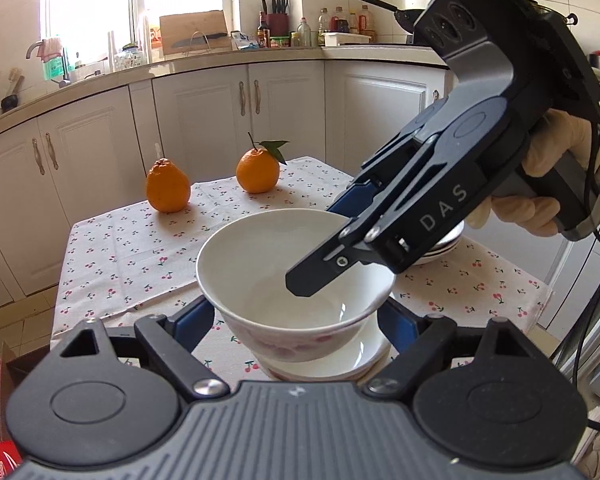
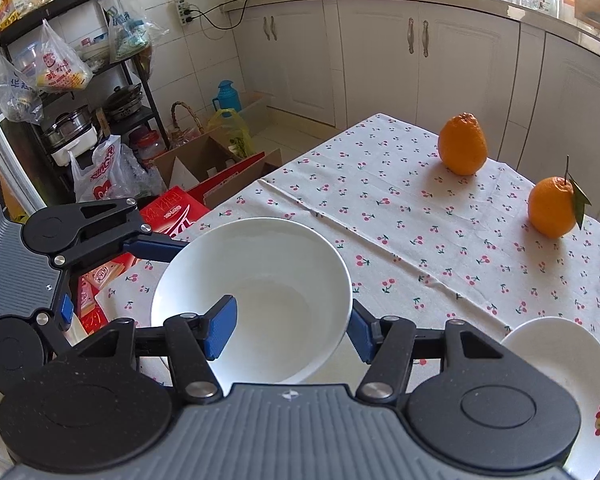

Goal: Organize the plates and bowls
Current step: 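Lower the bowl into the nested bowls and open the right gripper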

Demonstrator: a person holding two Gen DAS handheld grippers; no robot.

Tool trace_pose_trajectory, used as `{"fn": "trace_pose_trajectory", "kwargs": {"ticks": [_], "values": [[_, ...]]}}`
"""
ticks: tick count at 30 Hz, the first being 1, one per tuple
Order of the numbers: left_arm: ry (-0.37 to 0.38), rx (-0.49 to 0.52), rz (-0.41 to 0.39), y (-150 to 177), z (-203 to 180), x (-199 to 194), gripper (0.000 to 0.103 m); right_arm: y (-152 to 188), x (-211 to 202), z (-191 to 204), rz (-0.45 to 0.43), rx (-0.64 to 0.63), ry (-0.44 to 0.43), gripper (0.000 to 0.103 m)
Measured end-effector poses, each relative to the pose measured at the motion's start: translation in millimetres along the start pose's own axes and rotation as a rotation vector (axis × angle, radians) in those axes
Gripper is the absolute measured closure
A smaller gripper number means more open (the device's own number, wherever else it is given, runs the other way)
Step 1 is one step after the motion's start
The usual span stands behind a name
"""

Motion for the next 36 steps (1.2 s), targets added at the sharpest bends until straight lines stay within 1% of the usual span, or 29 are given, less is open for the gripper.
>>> {"fn": "trace_pose_trajectory", "kwargs": {"ticks": [4, 12, 20, 24, 25, 26, 28, 31, 34, 36], "values": [[0.026, -0.015, 0.016, 2, -5, 9, 0.015, 8, 2, -8, 0.006, 0.017, 0.007, 0.038], [0.047, -0.037, 0.055, 10, -8, 21, 0.015, 17, 10, -14, 0.020, 0.024, 0.016, 0.038], [0.057, -0.047, 0.060, 12, -6, 23, 0.015, 19, 13, -15, 0.011, 0.013, 0.020, 0.037], [0.056, -0.027, 0.046, 12, -9, 22, 0.013, 20, 12, -13, -0.002, -0.007, 0.034, 0.023], [0.051, -0.020, 0.041, 11, -9, 21, 0.010, 21, 11, -13, -0.008, -0.009, 0.032, 0.019], [0.046, -0.016, 0.037, 11, -9, 20, 0.008, 21, 10, -12, -0.015, -0.009, 0.030, 0.018], [0.051, -0.019, 0.035, 12, -8, 19, 0.007, 21, 8, -11, -0.025, -0.013, 0.039, 0.012], [0.069, -0.017, 0.047, 16, -9, 18, 0.004, 24, 6, -7, -0.036, -0.039, 0.071, 0.007], [0.075, -0.001, 0.053, 21, -10, 16, 0.004, 30, 8, 1, -0.032, -0.072, 0.082, 0.004], [0.076, 0.003, 0.060, 24, -10, 16, 0.004, 32, 10, 6, -0.038, -0.101, 0.115, 0.004]]}}
Point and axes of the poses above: each gripper's, at about its wrist camera, not at the fingertips, and x roughly the way its jaws point, z to its left, y to its underside, the point moved 6 cm from there along x, roughly the way its jaws point, and after that the axes turned 7 degrees about x, right-handed, at the moved point
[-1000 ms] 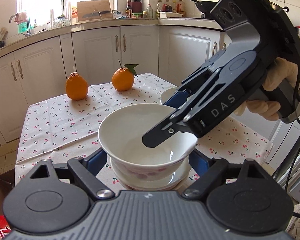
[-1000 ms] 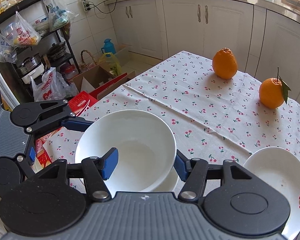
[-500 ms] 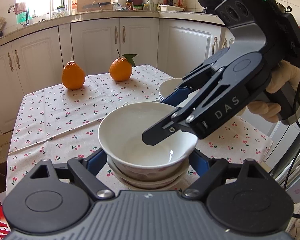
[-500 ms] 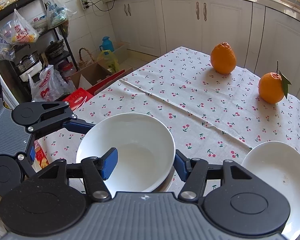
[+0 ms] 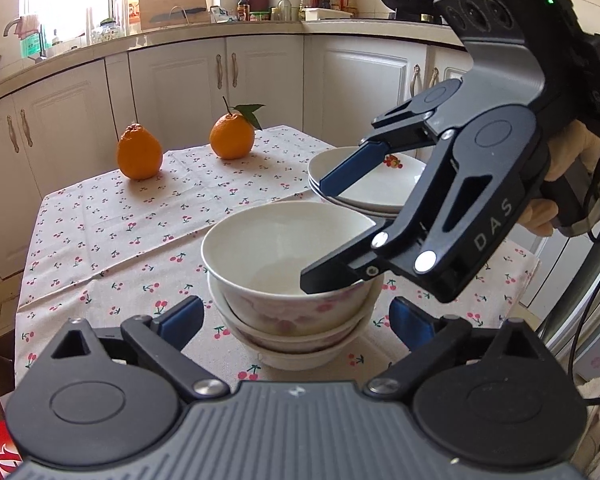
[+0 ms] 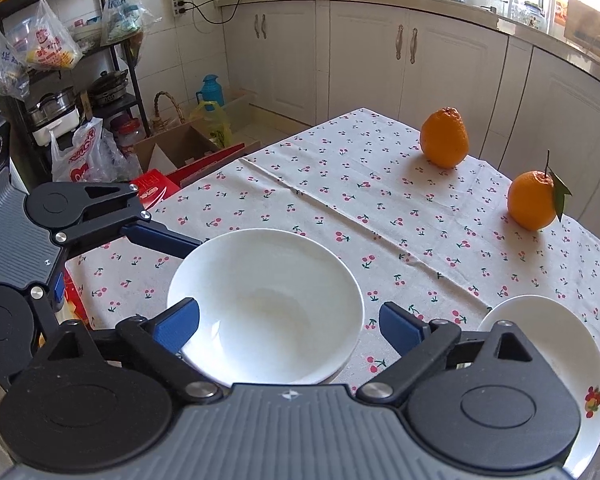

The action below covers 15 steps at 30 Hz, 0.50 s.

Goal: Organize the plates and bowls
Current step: 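Lower the bowl into the nested bowls and open the right gripper, then close the left gripper on the bowl stack while the right gripper grips its opposite side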

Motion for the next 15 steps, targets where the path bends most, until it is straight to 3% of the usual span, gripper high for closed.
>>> {"fn": "trace_pose_trajectory", "kwargs": {"ticks": [9, 15], "values": [[-0.001, 0.042, -0.003, 13, 11, -2, 0.004, 1, -16, 6, -0.038, -0.071, 0.066, 0.000], [0.012, 0.107, 0.059, 26, 14, 5, 0.004, 22, -34, 5, -0.029, -0.111, 0.095, 0.000]]}}
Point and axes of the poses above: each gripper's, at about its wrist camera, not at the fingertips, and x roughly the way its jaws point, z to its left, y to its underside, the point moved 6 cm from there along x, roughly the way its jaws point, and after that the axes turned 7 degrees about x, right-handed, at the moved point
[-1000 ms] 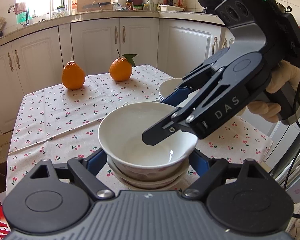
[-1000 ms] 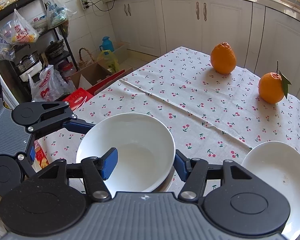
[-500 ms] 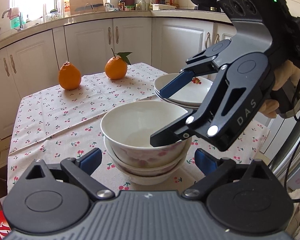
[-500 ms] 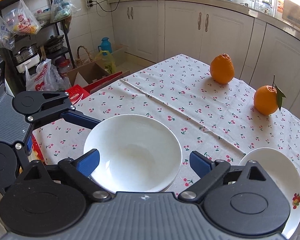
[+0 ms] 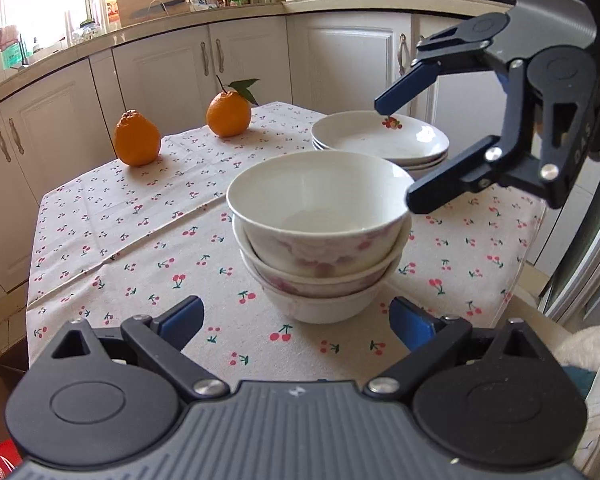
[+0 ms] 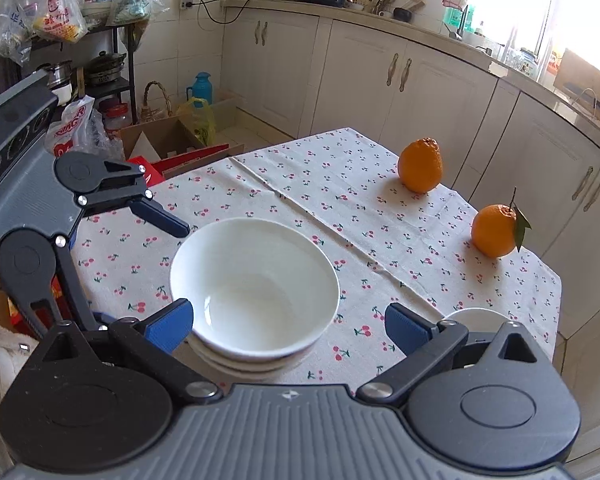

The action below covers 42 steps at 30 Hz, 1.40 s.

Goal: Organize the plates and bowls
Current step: 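Close the left gripper on the bowl stack while the right gripper grips its opposite side, then lift the three-bowl stack with both grippers and carry it over the plate stack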

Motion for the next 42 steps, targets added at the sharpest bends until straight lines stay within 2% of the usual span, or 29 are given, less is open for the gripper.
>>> {"fn": "trace_pose_trajectory", "kwargs": {"ticks": [7, 11, 23, 27, 33, 42], "values": [[0.033, 0.084, 0.029, 6, -4, 12, 0.004, 35, 13, 3, 0.072, -0.023, 0.037, 0.000], [0.056, 0.089, 0.039, 5, -3, 21, 0.004, 47, 30, 3, 0.109, -0.036, 0.032, 0.000], [0.129, 0.089, 0.085, 9, 2, 44, 0.005, 54, 72, -8, 0.163, 0.012, -0.060, 0.000], [0.166, 0.061, 0.095, 11, 7, 49, 0.004, 54, 81, -9, 0.178, 0.015, -0.088, 0.000], [0.187, 0.058, 0.080, 13, 10, 51, 0.000, 55, 86, -14, 0.181, 0.042, -0.139, 0.000], [0.176, 0.052, 0.059, 12, 10, 50, 0.000, 57, 83, -14, 0.140, 0.036, -0.148, 0.000]]}}
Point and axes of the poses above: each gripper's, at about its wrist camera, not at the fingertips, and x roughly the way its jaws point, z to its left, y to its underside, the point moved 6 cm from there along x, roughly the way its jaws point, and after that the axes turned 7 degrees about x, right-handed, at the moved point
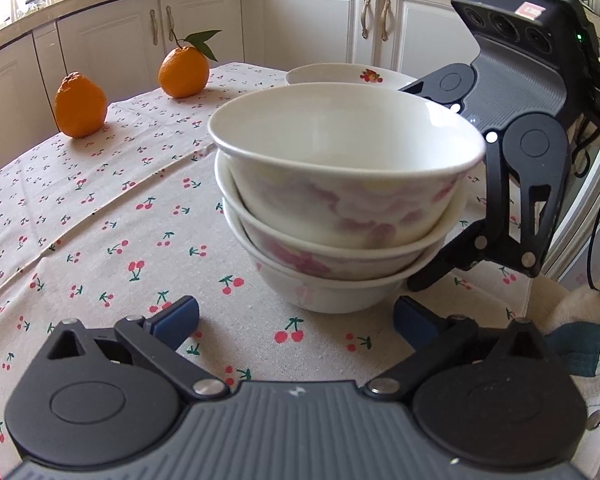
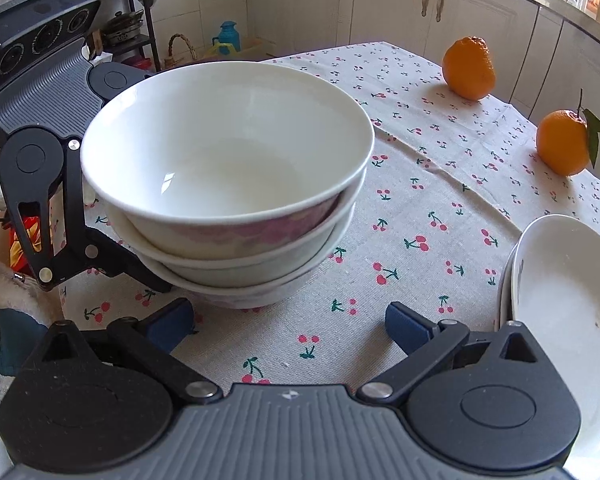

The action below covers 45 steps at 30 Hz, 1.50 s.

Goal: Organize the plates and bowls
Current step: 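Lift the three-bowl stack with both grippers and carry it over the plate stack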

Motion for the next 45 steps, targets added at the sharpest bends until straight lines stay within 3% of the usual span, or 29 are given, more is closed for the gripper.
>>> {"fn": "trace_pose_trajectory", "kwargs": {"ticks": [7, 15, 17, 20, 34, 45], "values": [[0.033, 0.039, 0.038, -7, 3, 4, 0.001, -5, -3, 5, -0.004, -0.063, 0.003, 0.000], [0.048, 0.243, -0.052, -19, -9, -14, 0.007, -16, -10, 15, -0.017, -0.185, -0.030, 0.000], [0.065, 0.250, -0.048, -21, -9, -12, 0.016, -18, -11, 17, -0.011, -0.205, -0.043, 0.000], [0.083, 0.267, -0.043, -21, -10, -10, 0.020, -22, -13, 19, -0.008, -0.223, -0.057, 0.002], [0.213, 0.239, -0.033, -25, 3, -3, 0.020, -27, -10, 18, 0.040, -0.226, -0.132, 0.014], [0.226, 0.240, -0.031, -24, 2, -3, 0.020, -26, -12, 19, 0.055, -0.218, -0.135, 0.015]]}}
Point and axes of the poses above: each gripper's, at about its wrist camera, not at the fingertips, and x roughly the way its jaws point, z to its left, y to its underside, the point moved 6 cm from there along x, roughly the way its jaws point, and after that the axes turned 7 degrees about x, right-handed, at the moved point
